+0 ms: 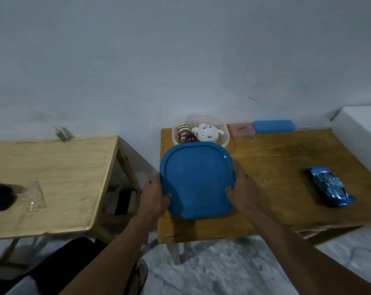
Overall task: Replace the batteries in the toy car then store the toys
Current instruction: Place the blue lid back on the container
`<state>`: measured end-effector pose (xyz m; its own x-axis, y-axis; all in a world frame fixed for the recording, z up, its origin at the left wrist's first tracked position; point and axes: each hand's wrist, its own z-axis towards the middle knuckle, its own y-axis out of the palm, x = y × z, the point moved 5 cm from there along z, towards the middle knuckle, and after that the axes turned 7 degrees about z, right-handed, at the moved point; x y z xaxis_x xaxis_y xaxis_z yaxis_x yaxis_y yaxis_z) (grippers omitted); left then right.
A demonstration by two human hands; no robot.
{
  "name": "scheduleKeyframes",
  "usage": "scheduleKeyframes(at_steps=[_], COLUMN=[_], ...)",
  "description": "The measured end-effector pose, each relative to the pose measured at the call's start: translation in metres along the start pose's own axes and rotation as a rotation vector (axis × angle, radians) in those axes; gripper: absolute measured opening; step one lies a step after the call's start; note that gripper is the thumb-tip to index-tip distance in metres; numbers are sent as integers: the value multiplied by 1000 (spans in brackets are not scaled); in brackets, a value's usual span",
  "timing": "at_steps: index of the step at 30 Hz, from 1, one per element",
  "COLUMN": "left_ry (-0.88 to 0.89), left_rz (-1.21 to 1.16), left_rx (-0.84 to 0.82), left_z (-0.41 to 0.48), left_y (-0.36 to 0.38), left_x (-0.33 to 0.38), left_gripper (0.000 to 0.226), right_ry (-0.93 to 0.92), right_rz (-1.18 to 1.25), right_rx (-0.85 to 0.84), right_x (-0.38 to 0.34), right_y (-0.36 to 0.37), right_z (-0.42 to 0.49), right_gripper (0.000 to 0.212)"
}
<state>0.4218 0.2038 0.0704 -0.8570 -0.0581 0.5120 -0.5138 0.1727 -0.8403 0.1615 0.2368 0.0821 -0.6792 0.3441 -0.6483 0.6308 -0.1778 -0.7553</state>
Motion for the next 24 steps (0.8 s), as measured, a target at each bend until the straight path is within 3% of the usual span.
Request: scheduleKeyframes(at_steps=[8,15,24], left_ry=[98,139,111], left_rz=[-36,-24,40], left_rx=[58,66,27], left_z=[32,69,141], left_y=[-61,-67,-50], left_x=[39,67,87], left_gripper=[59,52,56], right_ry=[-65,-168,-222], right_rz=[34,77,41], right_rx=[101,87,10], right_x=[-44,-49,-43], right_y=[-40,-53,-39], right_z=[28,64,160], right_gripper=[22,30,23])
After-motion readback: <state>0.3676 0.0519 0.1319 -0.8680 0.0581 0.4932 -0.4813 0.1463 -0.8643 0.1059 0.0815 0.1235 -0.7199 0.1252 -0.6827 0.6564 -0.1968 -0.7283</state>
